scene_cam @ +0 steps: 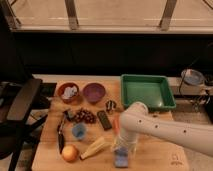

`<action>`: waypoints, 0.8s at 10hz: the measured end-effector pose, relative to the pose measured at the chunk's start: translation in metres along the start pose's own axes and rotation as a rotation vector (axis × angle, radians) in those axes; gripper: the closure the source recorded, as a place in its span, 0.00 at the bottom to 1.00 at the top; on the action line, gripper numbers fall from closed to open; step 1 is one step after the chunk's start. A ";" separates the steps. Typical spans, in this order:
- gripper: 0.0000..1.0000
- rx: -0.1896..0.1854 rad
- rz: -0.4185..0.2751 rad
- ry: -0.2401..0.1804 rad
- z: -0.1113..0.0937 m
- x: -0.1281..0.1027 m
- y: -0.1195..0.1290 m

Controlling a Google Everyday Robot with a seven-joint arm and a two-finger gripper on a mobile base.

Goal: Place sponge in metal cup

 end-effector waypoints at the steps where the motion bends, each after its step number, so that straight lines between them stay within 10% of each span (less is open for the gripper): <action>1: 0.35 -0.002 -0.008 -0.023 0.008 -0.001 0.000; 6: 0.37 0.023 0.043 -0.105 0.033 0.004 0.006; 8: 0.55 0.068 0.104 -0.102 0.031 0.005 0.011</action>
